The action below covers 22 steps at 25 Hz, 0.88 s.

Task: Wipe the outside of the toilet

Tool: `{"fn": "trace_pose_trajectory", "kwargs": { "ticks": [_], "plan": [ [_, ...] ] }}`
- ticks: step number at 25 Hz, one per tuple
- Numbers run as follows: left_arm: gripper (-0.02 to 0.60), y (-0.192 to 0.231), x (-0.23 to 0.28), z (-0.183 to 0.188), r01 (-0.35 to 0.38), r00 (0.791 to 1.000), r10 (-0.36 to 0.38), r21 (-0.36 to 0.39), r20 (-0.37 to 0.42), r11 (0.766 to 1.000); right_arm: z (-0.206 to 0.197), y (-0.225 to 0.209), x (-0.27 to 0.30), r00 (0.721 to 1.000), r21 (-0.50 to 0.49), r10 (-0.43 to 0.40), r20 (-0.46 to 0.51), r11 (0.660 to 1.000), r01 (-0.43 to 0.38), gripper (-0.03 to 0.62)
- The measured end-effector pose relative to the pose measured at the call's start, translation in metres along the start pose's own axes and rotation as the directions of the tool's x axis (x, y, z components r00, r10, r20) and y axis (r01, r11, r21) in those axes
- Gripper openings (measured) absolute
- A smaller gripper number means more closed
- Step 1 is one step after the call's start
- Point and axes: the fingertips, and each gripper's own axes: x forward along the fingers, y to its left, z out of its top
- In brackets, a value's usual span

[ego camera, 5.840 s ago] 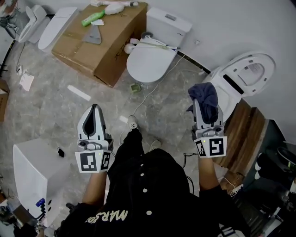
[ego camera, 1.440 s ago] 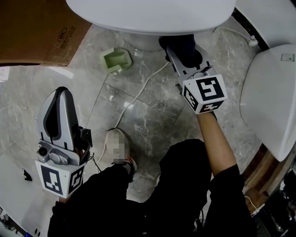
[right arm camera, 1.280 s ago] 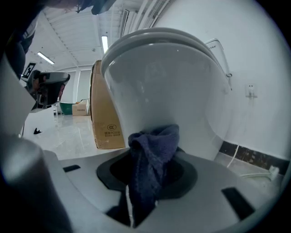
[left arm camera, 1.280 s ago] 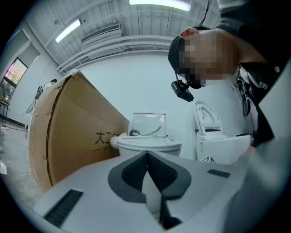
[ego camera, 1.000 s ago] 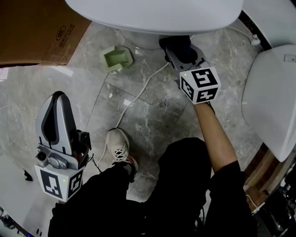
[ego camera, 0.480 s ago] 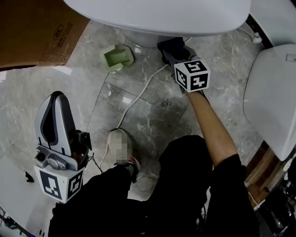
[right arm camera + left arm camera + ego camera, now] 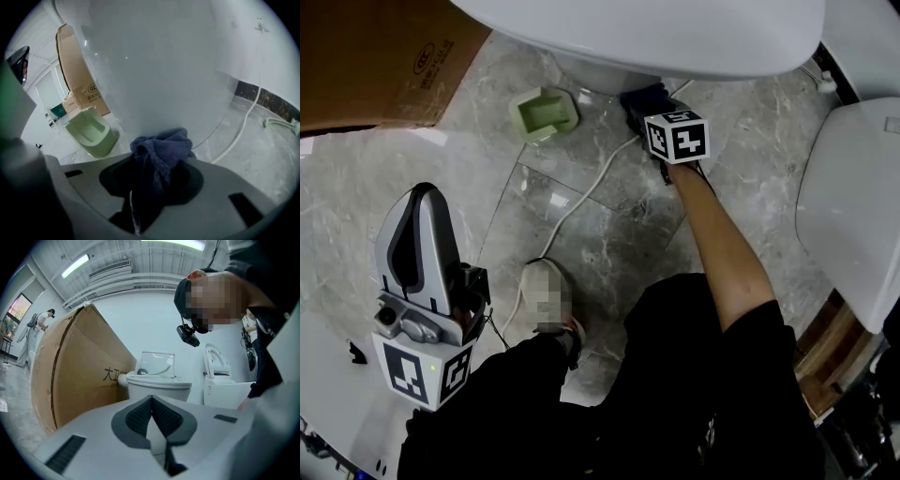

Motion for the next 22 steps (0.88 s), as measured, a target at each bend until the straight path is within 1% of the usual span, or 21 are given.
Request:
{"fn": "trace_pose_trajectory", "kwargs": {
  "ticks": [3,8,11,13,15,17,19,22],
  "plan": [
    [0.009,0.001,0.000,0.001,-0.004,1.000,0.004,-0.004,0.004,1.000,-0.004,-0.002,0.004,1.000,0.009,-0.015,-0.013,1.000,0.015,0.137],
    [0.009,0.001,-0.003,0.006,-0.016,1.000,0.016,-0.004,0.019,1.000,-0.002,0.001,-0.001,1.000,-0.023,0.001,-0.024,1.000,-0.001,0.135],
    [0.009,-0.006,-0.005,0.011,-0.014,0.999,0.014,0.000,0.031,1.000,0.000,0.006,-0.019,0.999,-0.048,0.036,-0.004,0.998,-0.036,0.132],
    [0.009,-0.011,-0.006,0.013,-0.010,0.999,0.010,-0.001,0.039,1.000,0.004,0.009,-0.041,0.998,-0.072,0.055,0.020,0.996,-0.054,0.132],
    [0.009,-0.017,-0.007,0.014,-0.005,0.999,0.005,-0.004,0.044,1.000,0.011,0.010,-0.070,0.997,-0.148,0.052,0.053,0.988,-0.044,0.132],
    [0.009,-0.024,-0.008,0.015,0.001,0.999,-0.001,-0.002,0.043,1.000,0.022,0.012,-0.101,0.993,-0.221,0.060,0.106,0.975,-0.035,0.132],
    [0.009,-0.031,-0.009,0.017,0.004,0.999,-0.004,0.004,0.047,1.000,0.041,0.012,-0.136,0.980,-0.236,0.087,0.179,0.971,-0.043,0.132],
    [0.009,-0.040,-0.007,0.022,0.013,0.998,-0.014,0.013,0.055,1.000,0.077,0.014,-0.194,0.949,-0.252,0.121,0.292,0.967,-0.046,0.130]
  ]
}}
